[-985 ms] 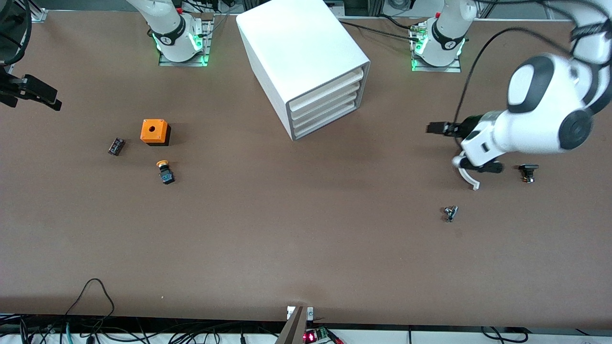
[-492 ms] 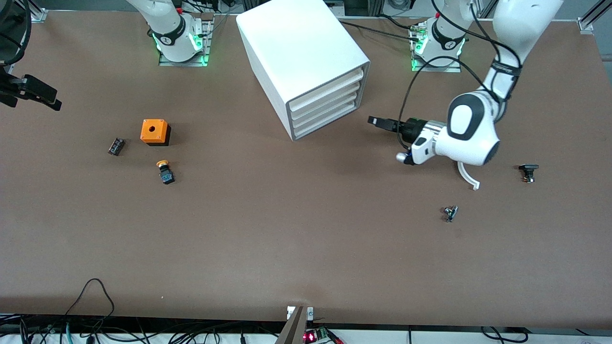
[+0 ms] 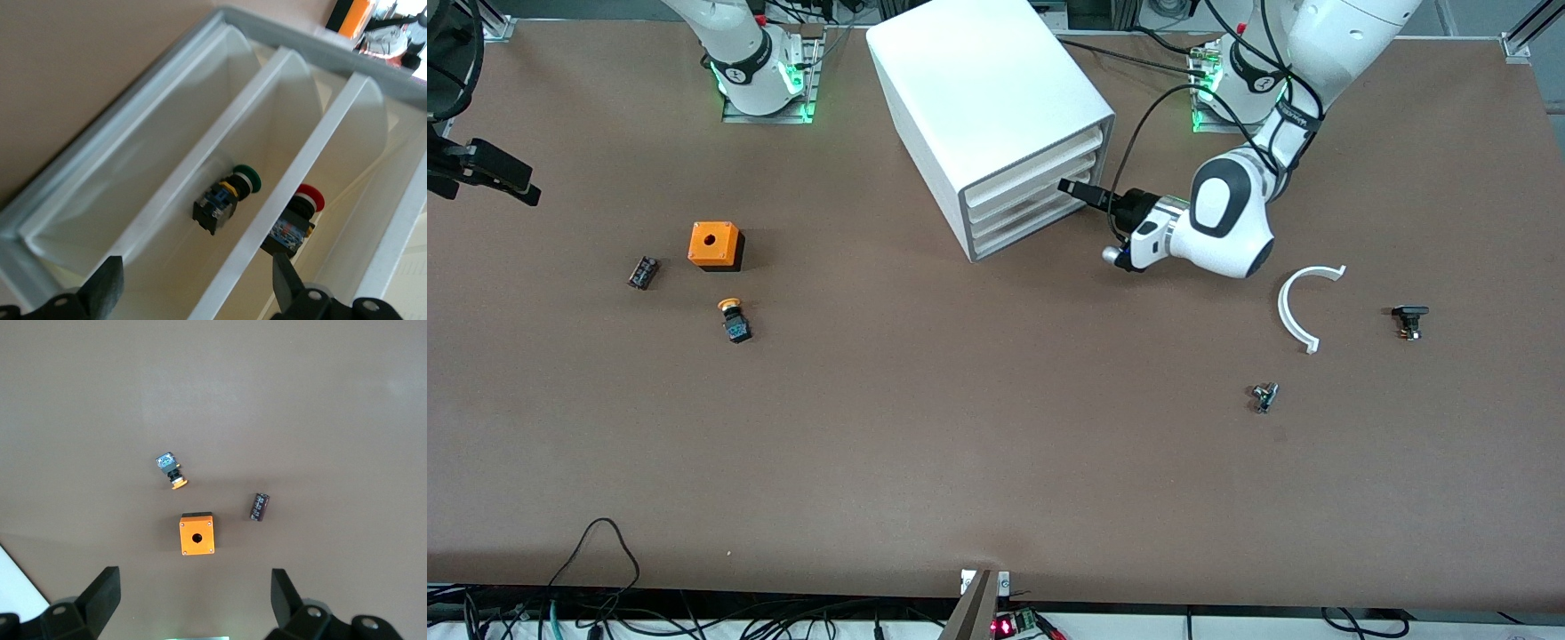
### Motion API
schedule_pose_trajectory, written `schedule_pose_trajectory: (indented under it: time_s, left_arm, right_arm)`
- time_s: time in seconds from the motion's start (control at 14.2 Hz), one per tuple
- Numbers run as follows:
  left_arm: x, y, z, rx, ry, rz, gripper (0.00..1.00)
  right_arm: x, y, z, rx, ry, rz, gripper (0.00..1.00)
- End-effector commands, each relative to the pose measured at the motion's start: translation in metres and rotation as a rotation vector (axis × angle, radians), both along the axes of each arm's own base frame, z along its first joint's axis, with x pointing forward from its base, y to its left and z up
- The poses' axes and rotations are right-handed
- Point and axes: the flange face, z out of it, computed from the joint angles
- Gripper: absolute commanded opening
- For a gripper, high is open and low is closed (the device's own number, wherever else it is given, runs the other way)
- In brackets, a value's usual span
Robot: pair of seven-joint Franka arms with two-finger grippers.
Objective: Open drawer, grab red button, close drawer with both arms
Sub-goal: 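Reach the left gripper to the white cabinet's drawer front and grasp it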
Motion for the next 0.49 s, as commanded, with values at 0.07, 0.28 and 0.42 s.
schedule_pose_trajectory:
  time_s: [0.07,0.28,0.42]
  left_arm:
    - [-0.016,-0.007,-0.002,-0.014,0.000,-0.007,0.51]
    - [-0.018,-0.008,-0.003,-0.014,0.003,-0.011,0.00]
    - [-0.006,0.003,-0.002,0.005,-0.026,0.023,0.00]
  right_arm:
    - [-0.005,0.001,0.003,0.010,0.001,-0.005,1.00]
    - [-0.005,0.001,0.003,0.010,-0.001,-0.006,1.00]
    - [-0.003,0.002,-0.002,0.013,0.010,0.009,1.00]
